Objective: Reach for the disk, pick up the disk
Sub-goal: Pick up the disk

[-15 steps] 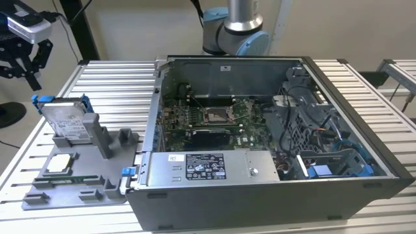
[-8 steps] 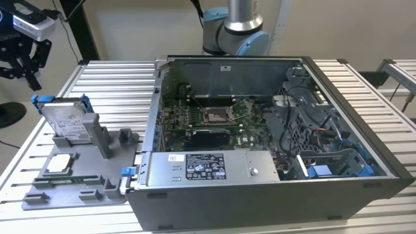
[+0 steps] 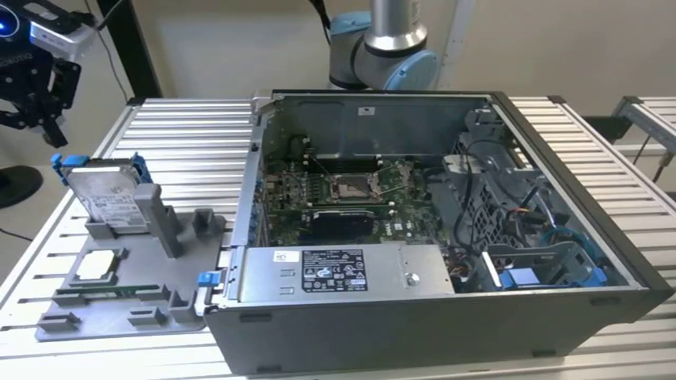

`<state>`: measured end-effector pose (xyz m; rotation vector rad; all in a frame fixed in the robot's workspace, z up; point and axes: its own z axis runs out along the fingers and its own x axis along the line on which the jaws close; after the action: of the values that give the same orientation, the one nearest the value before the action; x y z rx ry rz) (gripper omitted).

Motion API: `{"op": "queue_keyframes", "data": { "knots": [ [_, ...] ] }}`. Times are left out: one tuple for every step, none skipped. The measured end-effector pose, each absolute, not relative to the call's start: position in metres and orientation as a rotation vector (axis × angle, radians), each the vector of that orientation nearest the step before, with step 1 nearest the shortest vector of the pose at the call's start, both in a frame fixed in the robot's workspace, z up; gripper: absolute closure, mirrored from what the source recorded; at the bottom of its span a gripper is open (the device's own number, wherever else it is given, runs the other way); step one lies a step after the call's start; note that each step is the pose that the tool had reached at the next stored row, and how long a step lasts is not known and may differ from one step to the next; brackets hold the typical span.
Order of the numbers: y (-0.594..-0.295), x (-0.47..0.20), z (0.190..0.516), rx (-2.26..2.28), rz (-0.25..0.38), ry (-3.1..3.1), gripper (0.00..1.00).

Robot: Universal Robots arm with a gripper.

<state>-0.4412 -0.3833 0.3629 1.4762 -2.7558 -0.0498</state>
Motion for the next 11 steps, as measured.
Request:
{"op": "queue_keyframes", "data": {
  "knots": [
    [-0.3833,-0.4412,0.3629,1.5,-0.05,-2.743,1.0],
    [-0.3833,-0.4412,0.3629,1.525,-0.049,-2.728,1.0],
    [-0.3833,-0.4412,0.3629,1.549,-0.049,-2.714,1.0],
    [-0.3833,-0.4412,0.3629,1.575,-0.049,-2.699,1.0],
    [-0.3833,-0.4412,0.3629,1.599,-0.048,-2.686,1.0],
    [-0.3833,-0.4412,0.3629,1.623,-0.047,-2.672,1.0],
    [-0.3833,-0.4412,0.3629,1.649,-0.045,-2.657,1.0],
    [-0.3833,-0.4412,0.3631,1.672,-0.043,-2.645,1.0],
    [-0.3833,-0.4412,0.363,1.699,-0.04,-2.631,1.0],
    [-0.3833,-0.4412,0.3629,1.725,-0.036,-2.618,1.0],
    [-0.3833,-0.4412,0.3629,1.748,-0.033,-2.607,1.0]
  ]
}}
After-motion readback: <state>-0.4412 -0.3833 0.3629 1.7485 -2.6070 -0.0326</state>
